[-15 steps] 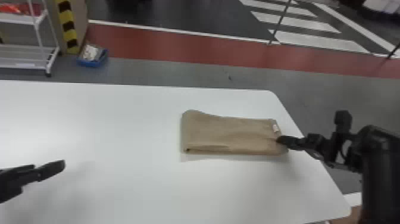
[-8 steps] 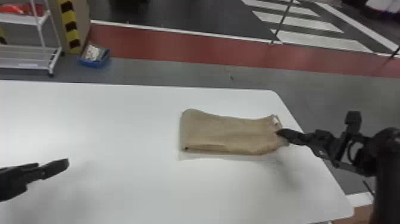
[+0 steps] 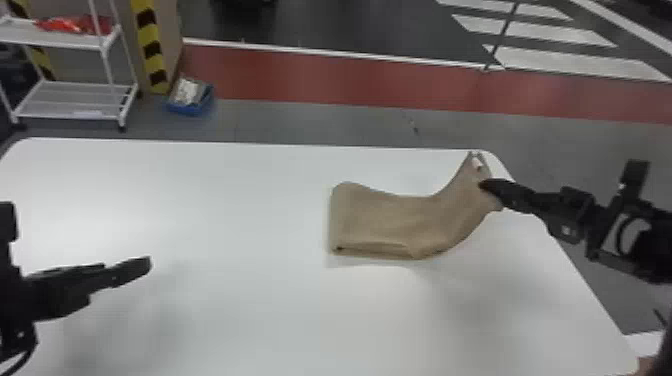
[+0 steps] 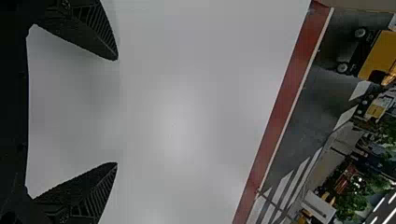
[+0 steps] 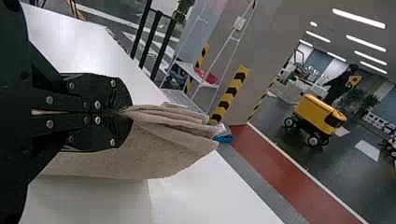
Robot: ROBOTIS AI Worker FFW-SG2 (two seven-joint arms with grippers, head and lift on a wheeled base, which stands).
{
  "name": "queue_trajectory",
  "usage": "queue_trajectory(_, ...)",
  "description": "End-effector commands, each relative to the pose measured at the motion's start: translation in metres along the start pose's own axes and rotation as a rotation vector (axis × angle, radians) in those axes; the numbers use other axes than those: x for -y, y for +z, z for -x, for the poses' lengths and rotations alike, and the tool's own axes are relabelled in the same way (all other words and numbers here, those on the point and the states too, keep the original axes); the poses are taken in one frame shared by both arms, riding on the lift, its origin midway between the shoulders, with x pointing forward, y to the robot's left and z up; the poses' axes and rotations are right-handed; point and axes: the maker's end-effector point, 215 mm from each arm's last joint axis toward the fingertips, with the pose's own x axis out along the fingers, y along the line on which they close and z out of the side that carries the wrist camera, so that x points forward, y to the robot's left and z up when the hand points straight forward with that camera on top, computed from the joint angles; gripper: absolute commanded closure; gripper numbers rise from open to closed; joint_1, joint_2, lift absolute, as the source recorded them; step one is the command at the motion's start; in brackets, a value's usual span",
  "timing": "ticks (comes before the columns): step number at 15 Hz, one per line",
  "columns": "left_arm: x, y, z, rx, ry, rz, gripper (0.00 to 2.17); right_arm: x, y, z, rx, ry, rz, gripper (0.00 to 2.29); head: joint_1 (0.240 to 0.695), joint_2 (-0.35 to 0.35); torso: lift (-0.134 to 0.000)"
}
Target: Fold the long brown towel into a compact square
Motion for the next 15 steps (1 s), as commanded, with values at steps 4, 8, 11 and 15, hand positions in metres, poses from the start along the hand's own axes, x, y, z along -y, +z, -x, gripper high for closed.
queue_trajectory(4, -0.01, 0.008, -0.007, 0.002, 0.009, 0.006, 0.08, -0.057, -0.034, -0.055, -0.066, 0.114, 0.019, 1.6, 0.695, -0.124, -0.12)
queue_trajectory(8, -0.016, 0.011, -0.011, 0.011, 0.013, 0.007, 0.08, -0.075, -0.072, -0.085, -0.155, 0.113, 0.061, 1.59, 0.695, -0.039, -0.12)
queue_trajectory(11, -0.018, 0.01, -0.011, 0.014, 0.013, 0.006, 0.08, -0.069, -0.099, -0.098, -0.223, 0.071, 0.089, 1.59, 0.695, -0.01, -0.12)
queue_trajectory(15, -0.018, 0.008, -0.012, 0.015, 0.009, 0.008, 0.08, -0.08, -0.123, -0.121, -0.252, 0.081, 0.119, 1.59, 0.695, 0.028, -0.12)
